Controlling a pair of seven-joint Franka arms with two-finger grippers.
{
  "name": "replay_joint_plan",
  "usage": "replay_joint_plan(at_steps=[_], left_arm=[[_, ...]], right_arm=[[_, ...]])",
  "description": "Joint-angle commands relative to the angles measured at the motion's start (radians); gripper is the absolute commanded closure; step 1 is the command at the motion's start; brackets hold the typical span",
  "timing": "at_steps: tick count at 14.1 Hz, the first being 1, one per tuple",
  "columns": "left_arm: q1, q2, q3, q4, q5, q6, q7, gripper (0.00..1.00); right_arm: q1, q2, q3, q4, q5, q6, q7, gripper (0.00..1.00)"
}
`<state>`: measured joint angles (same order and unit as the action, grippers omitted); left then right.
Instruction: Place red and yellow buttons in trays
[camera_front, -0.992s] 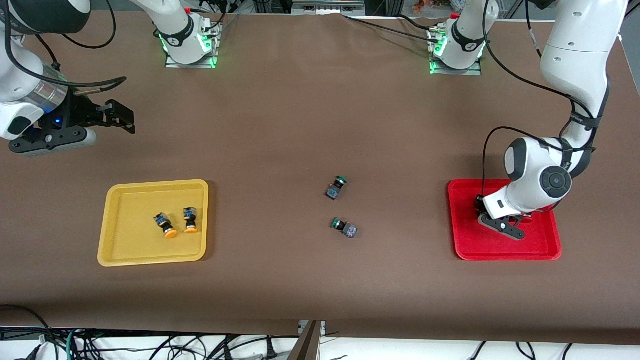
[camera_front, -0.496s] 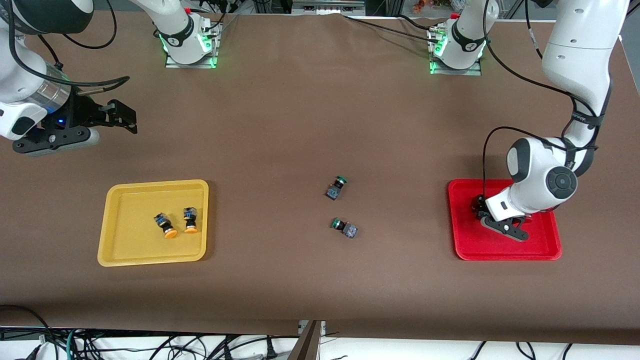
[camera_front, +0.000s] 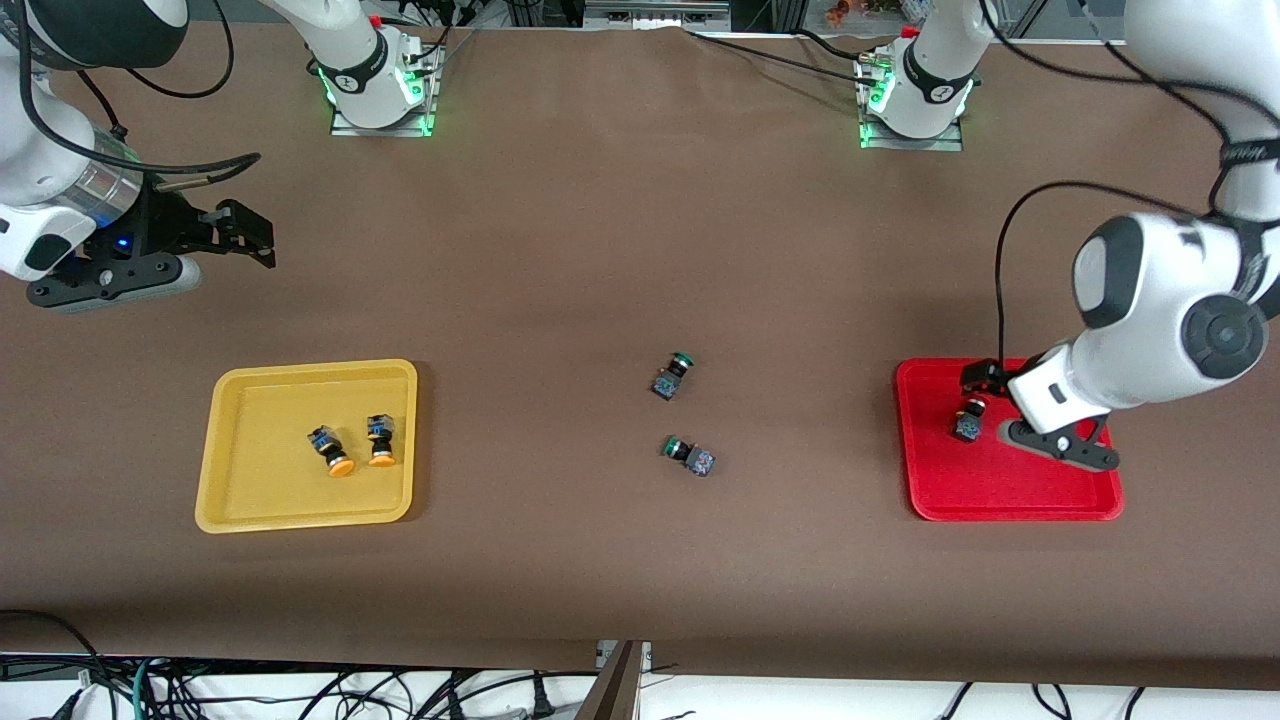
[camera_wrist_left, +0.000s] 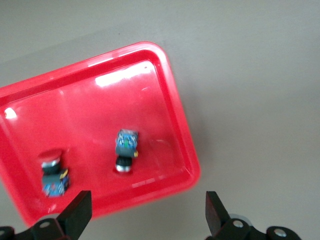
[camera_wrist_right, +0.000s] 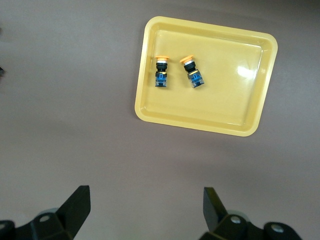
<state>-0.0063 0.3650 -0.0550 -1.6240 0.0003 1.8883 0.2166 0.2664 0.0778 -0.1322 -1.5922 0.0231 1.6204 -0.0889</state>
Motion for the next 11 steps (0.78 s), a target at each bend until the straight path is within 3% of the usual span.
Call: replay_joint_plan(at_steps=[1, 5, 11], left_arm=[[-0.006, -0.144, 0.006, -0.024, 0.001, -0.092, -0.022, 0.00], [-0.044, -0.259, 0.003, -0.002, 0.081, -0.136, -0.022, 0.00], [-0.029, -0.322, 0.010, 0.067, 0.064, -0.352, -0.157, 0.00]], right_arm=[[-0.001, 0.005, 0.003, 0.023, -0.012, -0.016, -0.005, 0.00], [-0.001, 0.005, 0.005, 0.023, -0.012, -0.016, -0.005, 0.00], [-0.001, 0.005, 0.005, 0.023, -0.008, -0.016, -0.003, 0.00]])
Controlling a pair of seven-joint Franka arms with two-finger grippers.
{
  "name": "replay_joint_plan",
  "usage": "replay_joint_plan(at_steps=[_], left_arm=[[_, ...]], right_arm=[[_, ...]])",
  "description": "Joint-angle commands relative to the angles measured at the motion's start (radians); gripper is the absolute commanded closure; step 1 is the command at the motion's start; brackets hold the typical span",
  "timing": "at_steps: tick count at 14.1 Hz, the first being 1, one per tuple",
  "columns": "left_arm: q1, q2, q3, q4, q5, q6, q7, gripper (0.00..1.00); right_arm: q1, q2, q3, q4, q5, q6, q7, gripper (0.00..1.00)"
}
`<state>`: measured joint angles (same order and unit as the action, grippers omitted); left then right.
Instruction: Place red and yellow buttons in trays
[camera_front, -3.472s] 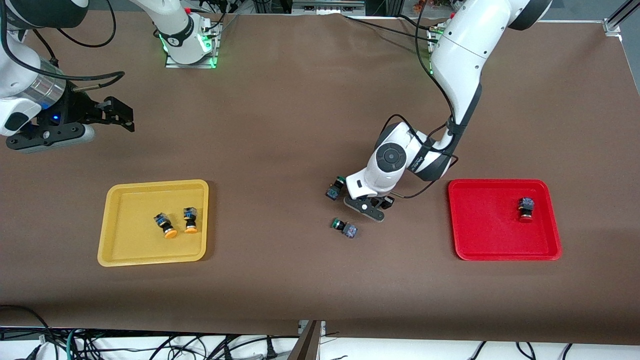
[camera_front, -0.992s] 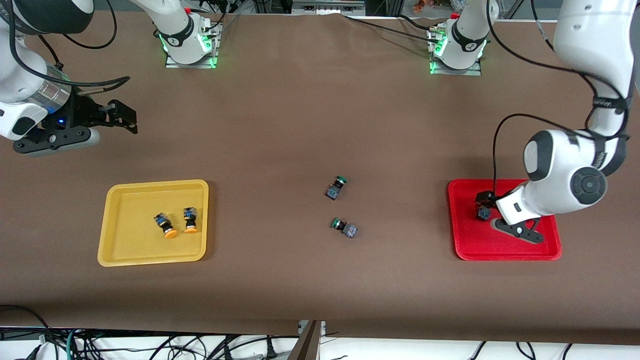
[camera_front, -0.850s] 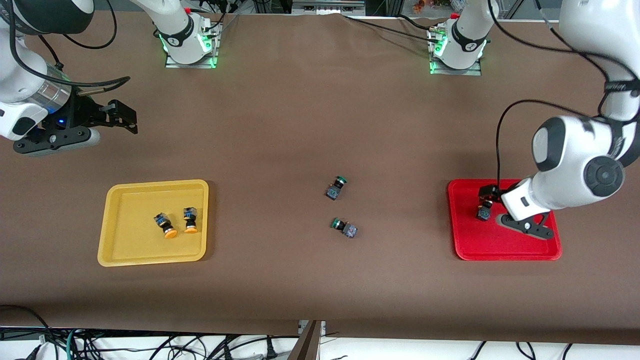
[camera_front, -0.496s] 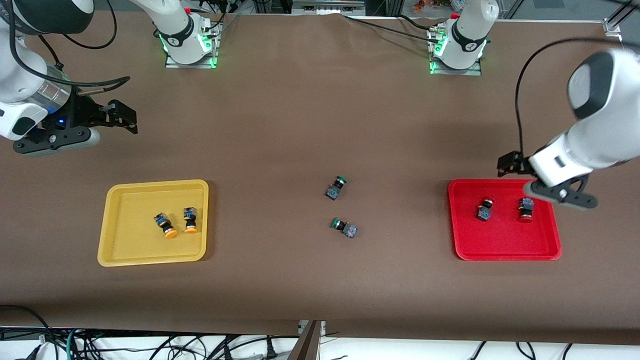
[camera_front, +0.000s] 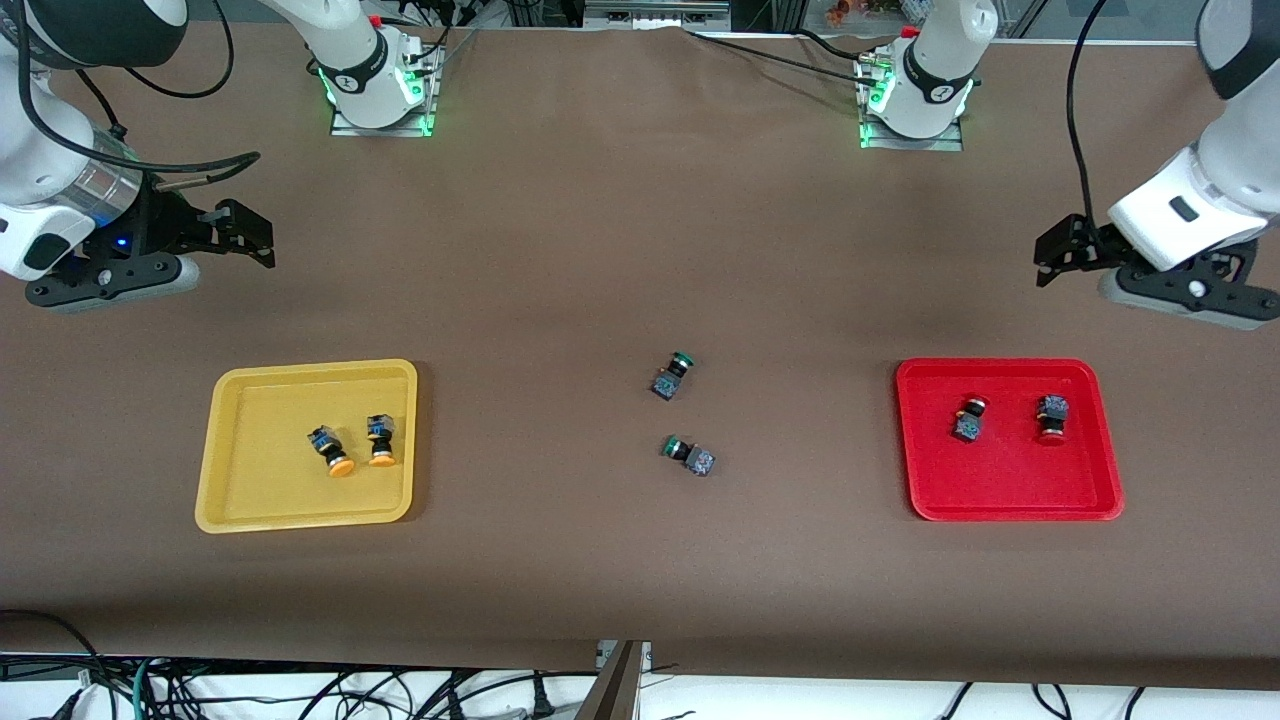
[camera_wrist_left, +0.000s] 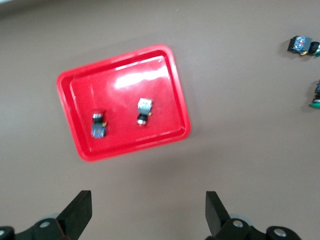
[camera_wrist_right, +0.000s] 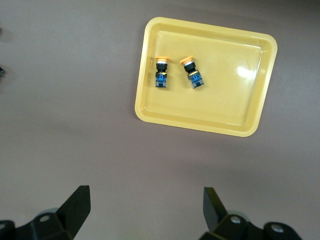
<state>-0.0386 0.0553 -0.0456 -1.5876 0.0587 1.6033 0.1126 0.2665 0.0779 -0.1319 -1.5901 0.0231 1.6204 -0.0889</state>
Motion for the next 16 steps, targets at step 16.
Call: replay_joint_plan(at_steps=[16], left_arm=[[0.005, 0.035, 0.018, 0.086, -0.057, -0.109, -0.074, 0.00]], right_arm=[[-0.001, 0.005, 0.005, 0.021, -0.005, -0.005, 0.000, 0.00]])
